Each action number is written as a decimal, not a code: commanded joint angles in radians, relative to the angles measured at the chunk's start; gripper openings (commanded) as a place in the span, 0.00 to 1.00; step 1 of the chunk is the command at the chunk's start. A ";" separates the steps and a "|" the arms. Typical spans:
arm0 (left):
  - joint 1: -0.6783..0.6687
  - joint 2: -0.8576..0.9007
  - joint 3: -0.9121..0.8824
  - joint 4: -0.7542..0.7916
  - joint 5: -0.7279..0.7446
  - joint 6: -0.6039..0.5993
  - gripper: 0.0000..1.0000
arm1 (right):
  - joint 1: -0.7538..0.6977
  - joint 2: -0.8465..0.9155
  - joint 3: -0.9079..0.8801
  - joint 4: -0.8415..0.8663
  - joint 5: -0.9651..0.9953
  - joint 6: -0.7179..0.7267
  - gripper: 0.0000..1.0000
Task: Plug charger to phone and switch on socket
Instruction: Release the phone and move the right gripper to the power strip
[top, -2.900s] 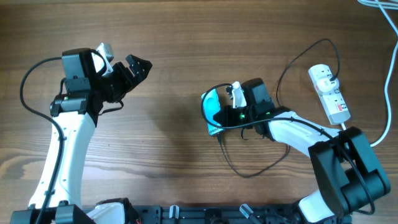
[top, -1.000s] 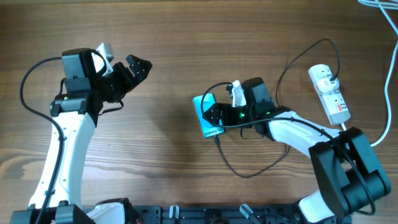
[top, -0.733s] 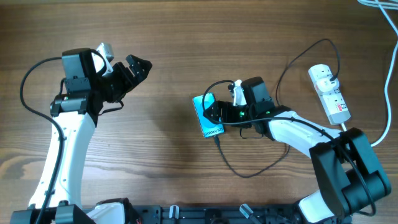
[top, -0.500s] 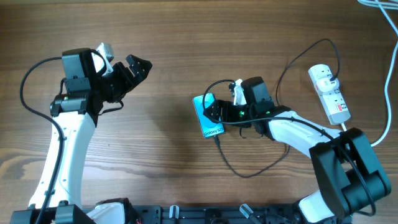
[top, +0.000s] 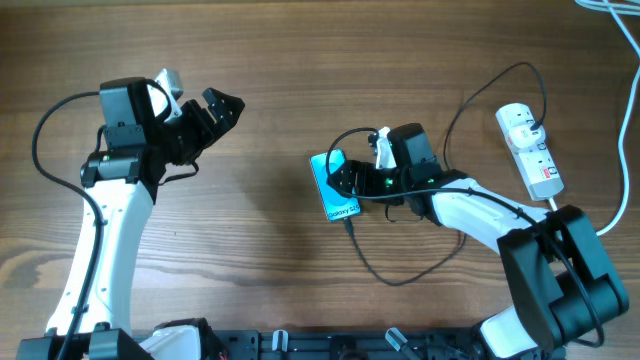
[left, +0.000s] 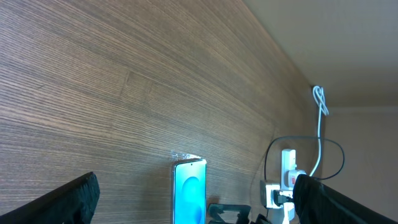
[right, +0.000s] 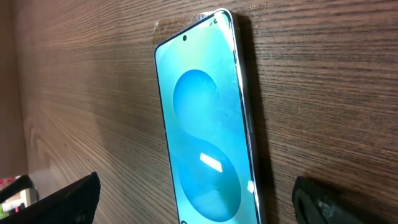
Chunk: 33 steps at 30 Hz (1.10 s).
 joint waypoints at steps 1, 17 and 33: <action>0.005 -0.004 -0.001 0.002 -0.007 0.020 1.00 | 0.002 0.017 -0.016 -0.013 0.065 0.005 1.00; 0.005 -0.004 -0.001 0.002 -0.007 0.020 1.00 | 0.002 -0.001 0.610 -0.862 0.312 -0.088 1.00; 0.005 -0.004 -0.001 0.002 -0.007 0.020 1.00 | -0.599 0.002 0.747 -1.159 0.681 -0.116 1.00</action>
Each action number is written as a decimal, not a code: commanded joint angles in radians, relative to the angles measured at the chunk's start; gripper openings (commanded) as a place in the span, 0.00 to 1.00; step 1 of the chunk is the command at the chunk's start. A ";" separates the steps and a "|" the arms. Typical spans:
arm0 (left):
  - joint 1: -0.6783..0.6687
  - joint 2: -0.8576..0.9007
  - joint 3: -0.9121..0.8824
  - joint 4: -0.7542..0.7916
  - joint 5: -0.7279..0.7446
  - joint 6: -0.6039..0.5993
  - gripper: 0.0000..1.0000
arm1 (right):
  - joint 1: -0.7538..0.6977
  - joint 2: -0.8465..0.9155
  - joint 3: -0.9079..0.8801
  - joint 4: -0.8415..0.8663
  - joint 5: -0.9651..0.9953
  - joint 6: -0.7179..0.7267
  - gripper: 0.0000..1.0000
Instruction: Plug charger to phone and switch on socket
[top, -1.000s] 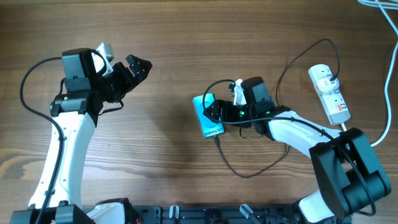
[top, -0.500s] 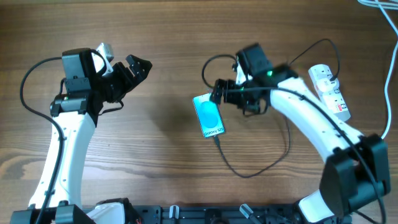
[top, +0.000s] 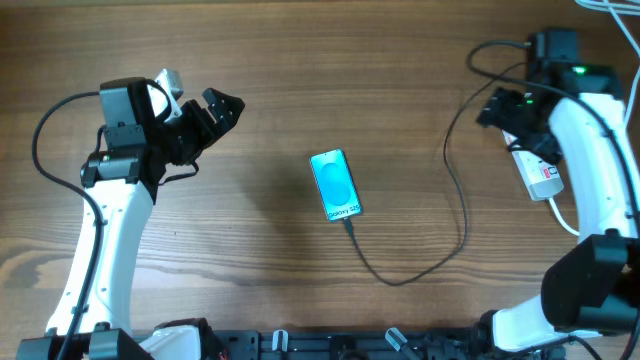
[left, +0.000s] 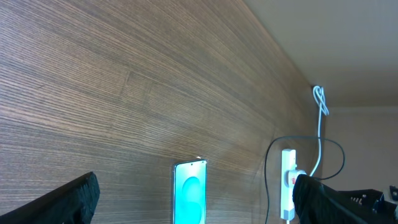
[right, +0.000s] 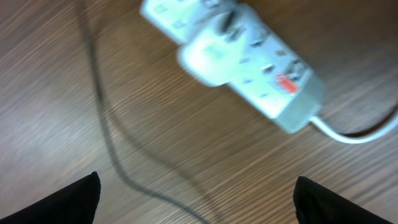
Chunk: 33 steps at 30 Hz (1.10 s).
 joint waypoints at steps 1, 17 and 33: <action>0.005 -0.004 0.000 0.002 -0.007 0.020 1.00 | -0.100 0.005 0.002 -0.005 0.017 -0.015 1.00; 0.005 -0.004 0.000 0.002 -0.007 0.020 1.00 | -0.341 0.005 -0.201 0.267 0.069 0.000 1.00; 0.005 -0.004 0.000 0.002 -0.007 0.020 1.00 | -0.342 0.076 -0.322 0.512 0.007 -0.211 1.00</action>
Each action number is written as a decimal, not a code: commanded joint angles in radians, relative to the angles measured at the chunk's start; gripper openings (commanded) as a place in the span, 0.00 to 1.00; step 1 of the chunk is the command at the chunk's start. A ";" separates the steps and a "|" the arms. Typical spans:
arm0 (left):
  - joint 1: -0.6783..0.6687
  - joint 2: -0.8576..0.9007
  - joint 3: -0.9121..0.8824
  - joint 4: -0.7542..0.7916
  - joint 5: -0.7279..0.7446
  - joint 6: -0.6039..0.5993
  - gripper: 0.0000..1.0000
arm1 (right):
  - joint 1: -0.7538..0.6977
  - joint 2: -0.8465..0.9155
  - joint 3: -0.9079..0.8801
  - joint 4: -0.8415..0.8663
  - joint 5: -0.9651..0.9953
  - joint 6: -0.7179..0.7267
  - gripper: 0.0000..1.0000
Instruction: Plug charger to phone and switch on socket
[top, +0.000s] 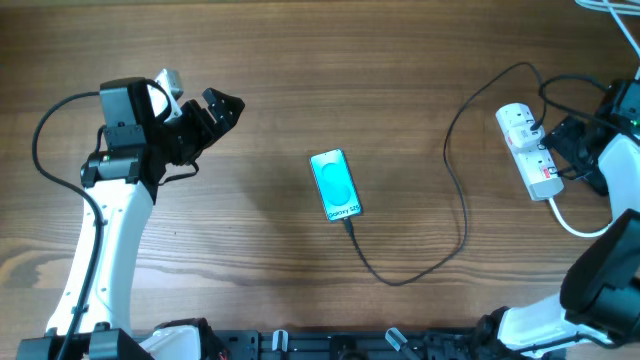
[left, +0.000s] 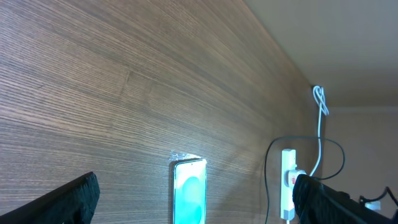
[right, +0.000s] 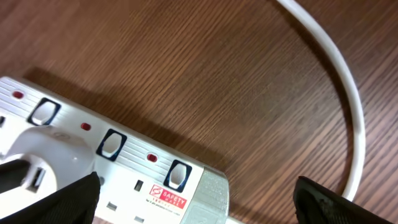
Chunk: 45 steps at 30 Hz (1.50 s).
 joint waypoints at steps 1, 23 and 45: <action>0.005 -0.004 0.000 0.003 -0.007 0.020 1.00 | -0.005 0.068 -0.011 0.031 -0.046 -0.071 1.00; 0.005 -0.004 0.000 0.003 -0.007 0.020 1.00 | -0.047 0.177 -0.011 0.134 -0.187 -0.121 1.00; 0.005 -0.004 0.000 0.003 -0.007 0.020 1.00 | -0.047 0.129 0.092 -0.069 -0.169 -0.172 1.00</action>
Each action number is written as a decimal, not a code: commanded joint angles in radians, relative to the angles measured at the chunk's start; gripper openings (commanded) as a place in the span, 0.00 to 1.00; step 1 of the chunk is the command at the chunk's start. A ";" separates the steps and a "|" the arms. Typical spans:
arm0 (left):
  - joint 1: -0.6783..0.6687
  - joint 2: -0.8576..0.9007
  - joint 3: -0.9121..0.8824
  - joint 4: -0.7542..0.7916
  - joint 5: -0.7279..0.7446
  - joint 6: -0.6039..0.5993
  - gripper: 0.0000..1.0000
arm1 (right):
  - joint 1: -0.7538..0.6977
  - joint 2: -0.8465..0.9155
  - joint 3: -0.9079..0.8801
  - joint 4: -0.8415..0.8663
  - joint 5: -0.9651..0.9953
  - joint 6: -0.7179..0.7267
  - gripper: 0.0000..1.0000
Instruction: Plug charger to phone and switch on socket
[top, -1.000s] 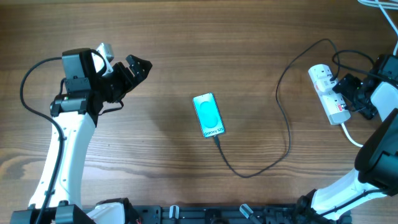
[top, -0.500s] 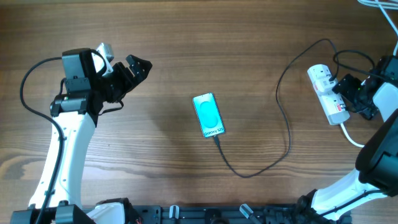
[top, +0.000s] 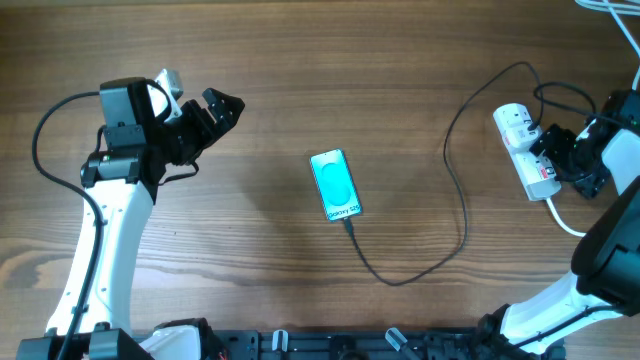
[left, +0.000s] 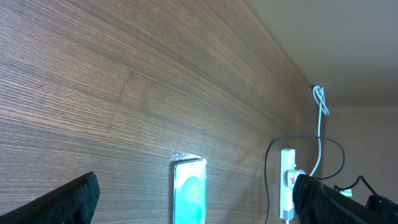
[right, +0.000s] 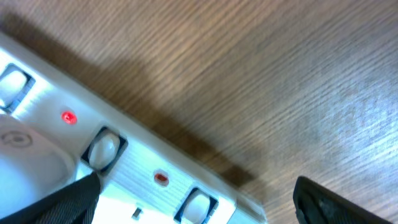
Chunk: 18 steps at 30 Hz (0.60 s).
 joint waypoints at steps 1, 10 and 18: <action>0.005 -0.004 0.000 0.003 -0.007 0.020 1.00 | 0.008 -0.045 0.079 -0.071 0.053 -0.023 1.00; 0.005 -0.004 0.000 0.003 -0.007 0.020 1.00 | 0.011 -0.121 0.103 -0.190 -0.168 -0.024 1.00; 0.005 -0.004 0.000 0.003 -0.007 0.020 1.00 | 0.011 -0.121 0.103 -0.066 -0.167 -0.022 1.00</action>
